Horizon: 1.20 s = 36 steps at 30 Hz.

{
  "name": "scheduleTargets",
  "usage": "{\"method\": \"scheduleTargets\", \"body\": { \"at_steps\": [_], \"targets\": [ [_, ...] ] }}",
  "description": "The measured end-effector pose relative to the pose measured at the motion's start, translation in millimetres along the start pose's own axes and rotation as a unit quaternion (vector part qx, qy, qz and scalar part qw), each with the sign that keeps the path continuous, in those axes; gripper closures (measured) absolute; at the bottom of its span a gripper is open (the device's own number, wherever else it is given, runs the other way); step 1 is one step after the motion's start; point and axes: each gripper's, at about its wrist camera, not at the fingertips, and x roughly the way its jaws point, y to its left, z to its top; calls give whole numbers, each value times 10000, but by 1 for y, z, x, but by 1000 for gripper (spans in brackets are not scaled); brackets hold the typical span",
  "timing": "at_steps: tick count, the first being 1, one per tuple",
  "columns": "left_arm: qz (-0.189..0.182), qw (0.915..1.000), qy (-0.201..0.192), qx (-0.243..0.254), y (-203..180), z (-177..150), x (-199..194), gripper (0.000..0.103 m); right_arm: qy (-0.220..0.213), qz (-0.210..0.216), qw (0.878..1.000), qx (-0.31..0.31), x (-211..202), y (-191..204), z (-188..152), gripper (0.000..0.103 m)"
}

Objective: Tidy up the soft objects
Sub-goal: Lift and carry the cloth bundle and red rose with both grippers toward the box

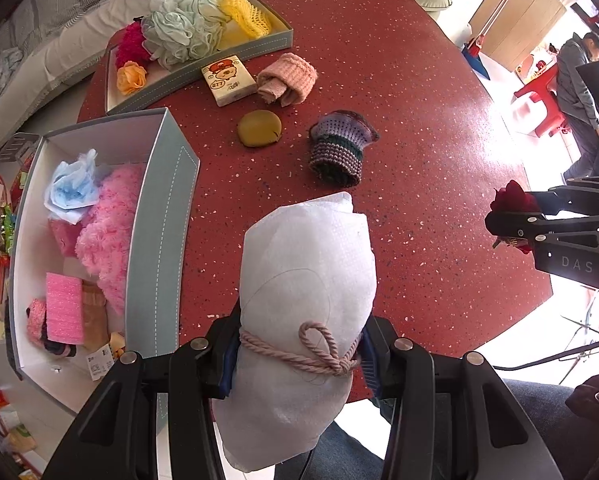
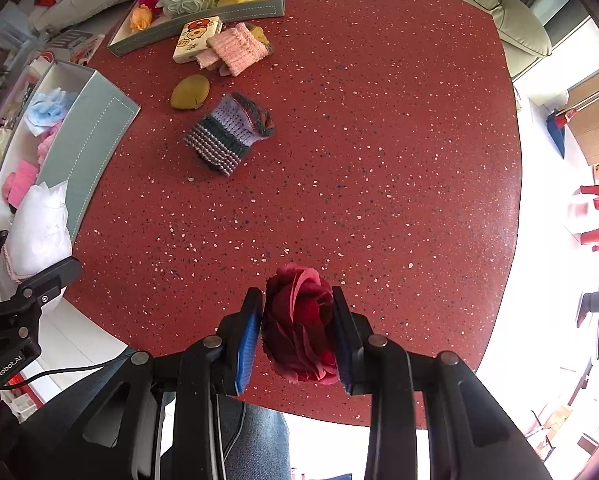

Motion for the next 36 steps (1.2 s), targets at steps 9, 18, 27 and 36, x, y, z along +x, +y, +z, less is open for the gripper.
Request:
{"method": "scheduleTargets", "body": {
  "at_steps": [9, 18, 27, 36],
  "targets": [
    [-135, 9997, -196, 89, 14, 6, -6, 54, -59, -160, 9998, 64, -7, 13, 7, 67],
    [-328, 9988, -294, 197, 20, 8, -5, 54, -71, -373, 9992, 139, -12, 20, 9, 67],
    [-450, 9980, -250, 373, 32, 3, 0, 54, -29, -422, 9985, 339, -5, 34, 2, 67],
    [-595, 9962, -273, 574, 38, 0, -2, 54, -21, -511, 9966, 649, -6, 42, -8, 67]
  ]
}}
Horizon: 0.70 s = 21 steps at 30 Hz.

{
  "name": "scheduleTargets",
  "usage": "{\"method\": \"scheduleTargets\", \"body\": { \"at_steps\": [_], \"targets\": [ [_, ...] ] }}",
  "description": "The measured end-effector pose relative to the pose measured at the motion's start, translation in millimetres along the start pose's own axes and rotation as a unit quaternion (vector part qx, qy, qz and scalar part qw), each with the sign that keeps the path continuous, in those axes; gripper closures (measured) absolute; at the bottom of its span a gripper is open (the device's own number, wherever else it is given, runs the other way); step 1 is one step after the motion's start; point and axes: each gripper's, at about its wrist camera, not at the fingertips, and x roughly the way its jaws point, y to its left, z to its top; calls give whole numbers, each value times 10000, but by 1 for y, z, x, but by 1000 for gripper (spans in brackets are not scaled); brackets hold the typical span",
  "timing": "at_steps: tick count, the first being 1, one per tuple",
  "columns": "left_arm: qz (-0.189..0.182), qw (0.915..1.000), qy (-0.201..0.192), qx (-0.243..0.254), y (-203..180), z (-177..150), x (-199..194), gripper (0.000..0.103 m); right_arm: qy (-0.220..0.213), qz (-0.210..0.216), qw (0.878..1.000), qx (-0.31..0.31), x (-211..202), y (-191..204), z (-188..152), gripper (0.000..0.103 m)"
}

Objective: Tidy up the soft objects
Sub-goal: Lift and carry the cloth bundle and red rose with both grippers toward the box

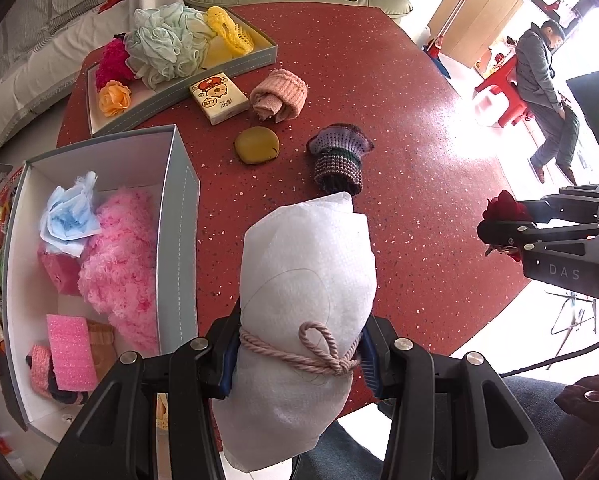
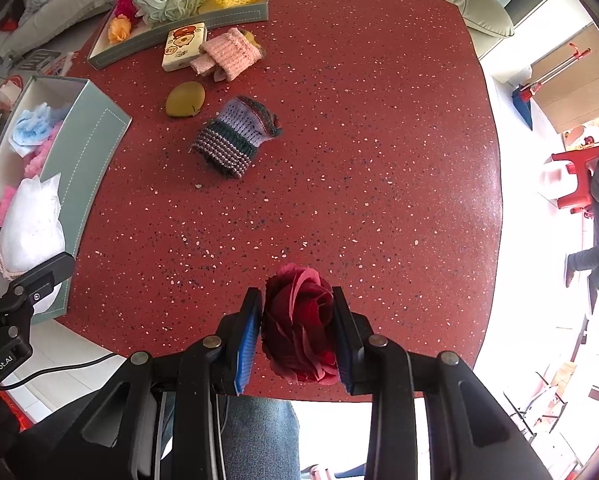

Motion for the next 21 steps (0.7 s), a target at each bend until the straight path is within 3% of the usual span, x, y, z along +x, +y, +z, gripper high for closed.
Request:
{"method": "scheduleTargets", "body": {
  "at_steps": [10, 21],
  "targets": [
    [-174, 9987, -286, -373, 28, 3, -13, 54, -74, -199, 9997, -104, -10, 16, 4, 67],
    [-64, 9954, -433, -851, 62, -10, -25, 54, -170, -195, 9986, -458, -16, 50, 16, 66]
  ]
}}
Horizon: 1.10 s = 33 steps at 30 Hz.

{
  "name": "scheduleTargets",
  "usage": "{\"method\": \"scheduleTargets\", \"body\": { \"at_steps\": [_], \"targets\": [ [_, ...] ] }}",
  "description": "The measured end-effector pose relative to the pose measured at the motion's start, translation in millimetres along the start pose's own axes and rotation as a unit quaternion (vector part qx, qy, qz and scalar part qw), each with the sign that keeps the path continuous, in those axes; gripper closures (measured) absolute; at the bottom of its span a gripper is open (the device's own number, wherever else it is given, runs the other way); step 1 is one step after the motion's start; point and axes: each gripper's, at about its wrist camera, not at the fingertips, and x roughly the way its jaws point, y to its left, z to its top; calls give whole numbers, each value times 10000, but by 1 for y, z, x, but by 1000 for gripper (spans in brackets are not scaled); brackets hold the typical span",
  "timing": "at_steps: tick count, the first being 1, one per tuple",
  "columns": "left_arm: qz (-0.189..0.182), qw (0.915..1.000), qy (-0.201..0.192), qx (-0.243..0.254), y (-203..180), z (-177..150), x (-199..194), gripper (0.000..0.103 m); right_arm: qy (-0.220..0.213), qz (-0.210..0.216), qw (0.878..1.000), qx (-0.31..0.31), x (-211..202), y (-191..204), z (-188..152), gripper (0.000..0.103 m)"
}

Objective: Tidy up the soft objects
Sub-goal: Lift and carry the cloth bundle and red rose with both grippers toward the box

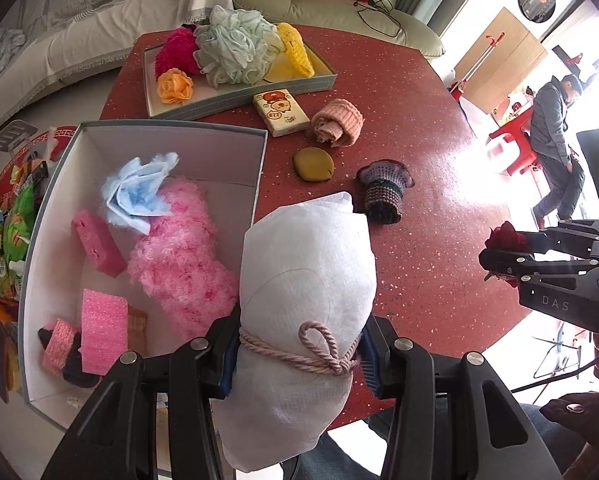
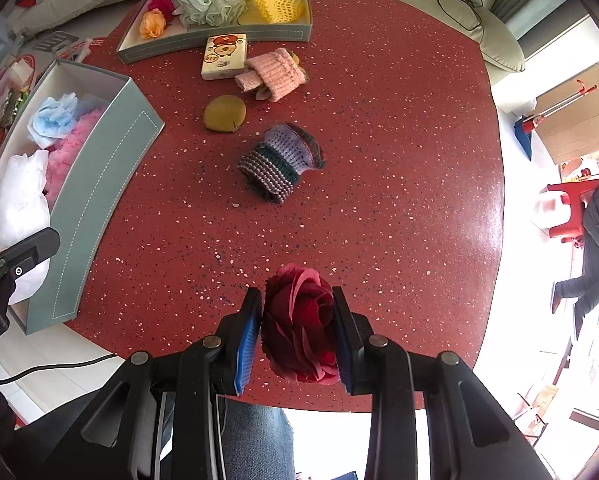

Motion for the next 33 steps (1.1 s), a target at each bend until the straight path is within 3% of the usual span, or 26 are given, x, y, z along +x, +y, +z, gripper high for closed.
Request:
{"method": "scheduleTargets", "body": {
  "at_steps": [33],
  "targets": [
    [249, 9943, -244, -1009, 84, -26, -21, 54, -93, 25, 9949, -1002, -5, 89, 36, 66]
  ]
}}
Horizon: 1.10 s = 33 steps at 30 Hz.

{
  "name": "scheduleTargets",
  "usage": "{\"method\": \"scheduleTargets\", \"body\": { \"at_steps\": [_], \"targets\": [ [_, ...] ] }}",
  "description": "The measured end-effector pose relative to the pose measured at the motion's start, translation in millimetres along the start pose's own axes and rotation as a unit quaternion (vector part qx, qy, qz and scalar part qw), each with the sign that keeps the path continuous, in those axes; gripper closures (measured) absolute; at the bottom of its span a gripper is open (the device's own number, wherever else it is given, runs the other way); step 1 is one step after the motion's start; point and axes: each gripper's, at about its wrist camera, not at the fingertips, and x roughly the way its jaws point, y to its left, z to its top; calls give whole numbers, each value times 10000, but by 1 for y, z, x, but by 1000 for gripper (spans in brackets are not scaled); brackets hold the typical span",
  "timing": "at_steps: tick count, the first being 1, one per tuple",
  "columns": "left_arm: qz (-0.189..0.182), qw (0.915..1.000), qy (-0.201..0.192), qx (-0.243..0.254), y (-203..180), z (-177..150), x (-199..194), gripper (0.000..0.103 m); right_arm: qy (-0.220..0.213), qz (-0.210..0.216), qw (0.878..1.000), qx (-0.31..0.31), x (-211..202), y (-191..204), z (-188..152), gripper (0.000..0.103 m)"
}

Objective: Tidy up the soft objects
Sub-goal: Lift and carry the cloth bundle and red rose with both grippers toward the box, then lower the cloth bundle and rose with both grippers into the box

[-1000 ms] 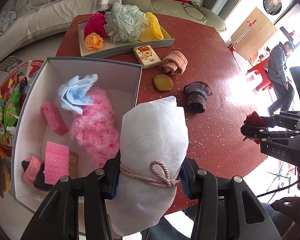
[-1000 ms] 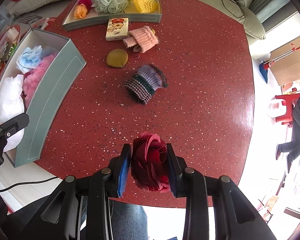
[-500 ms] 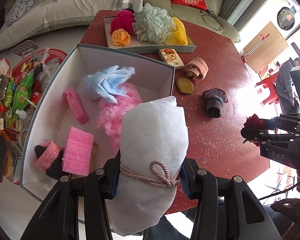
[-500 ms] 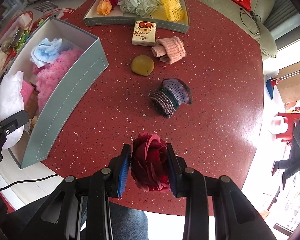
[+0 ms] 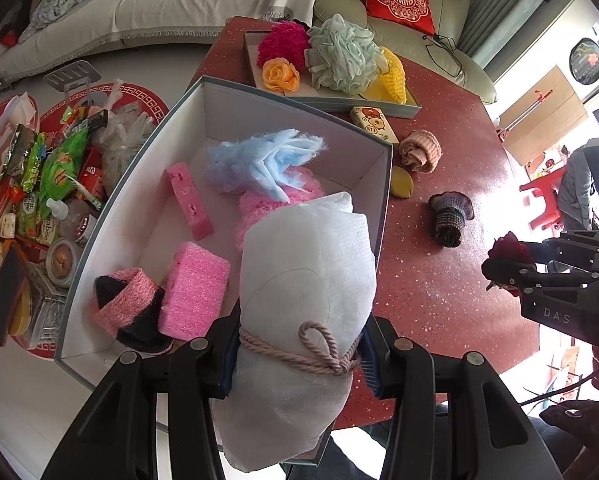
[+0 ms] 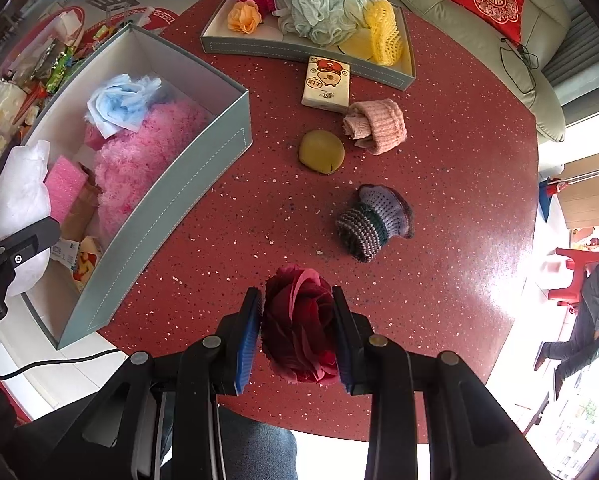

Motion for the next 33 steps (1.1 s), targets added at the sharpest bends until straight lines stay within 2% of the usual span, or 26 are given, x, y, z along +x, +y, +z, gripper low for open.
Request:
{"method": "scheduleTargets", "body": {
  "at_steps": [22, 33],
  "targets": [
    [89, 9983, -154, -546, 48, -6, -8, 54, -148, -79, 9984, -539, -10, 49, 33, 66],
    [285, 9950, -256, -921, 68, -16, -17, 54, -367, -38, 9952, -904, -22, 73, 40, 66]
  ]
}}
